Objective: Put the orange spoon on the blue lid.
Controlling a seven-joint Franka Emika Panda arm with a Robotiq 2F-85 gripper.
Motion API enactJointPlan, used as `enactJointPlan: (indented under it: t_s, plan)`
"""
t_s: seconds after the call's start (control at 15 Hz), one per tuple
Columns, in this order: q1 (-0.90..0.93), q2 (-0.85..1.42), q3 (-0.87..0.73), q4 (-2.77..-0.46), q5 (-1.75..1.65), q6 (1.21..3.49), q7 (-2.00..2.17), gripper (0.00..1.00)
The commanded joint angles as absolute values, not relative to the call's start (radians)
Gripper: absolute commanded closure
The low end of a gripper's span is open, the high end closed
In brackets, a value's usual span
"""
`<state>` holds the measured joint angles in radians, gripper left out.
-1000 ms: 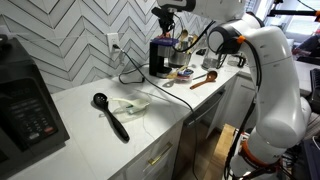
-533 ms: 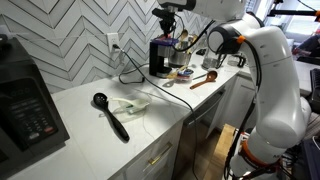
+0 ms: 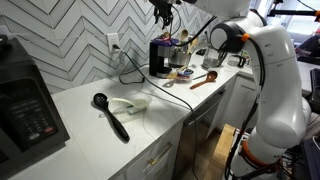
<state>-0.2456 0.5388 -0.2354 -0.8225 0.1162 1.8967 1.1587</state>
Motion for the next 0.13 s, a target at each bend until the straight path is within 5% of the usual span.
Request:
enactJointPlan:
  t_s: [0.0, 0.07]
  plan:
    - [-0.222, 0.408, -0.179, -0.925, 0.173, 1.994, 1.061, 0.00]
    - [-0.235, 0.489, -0.205, -0.829, 0.144, 1.947, 1.119, 0.15]
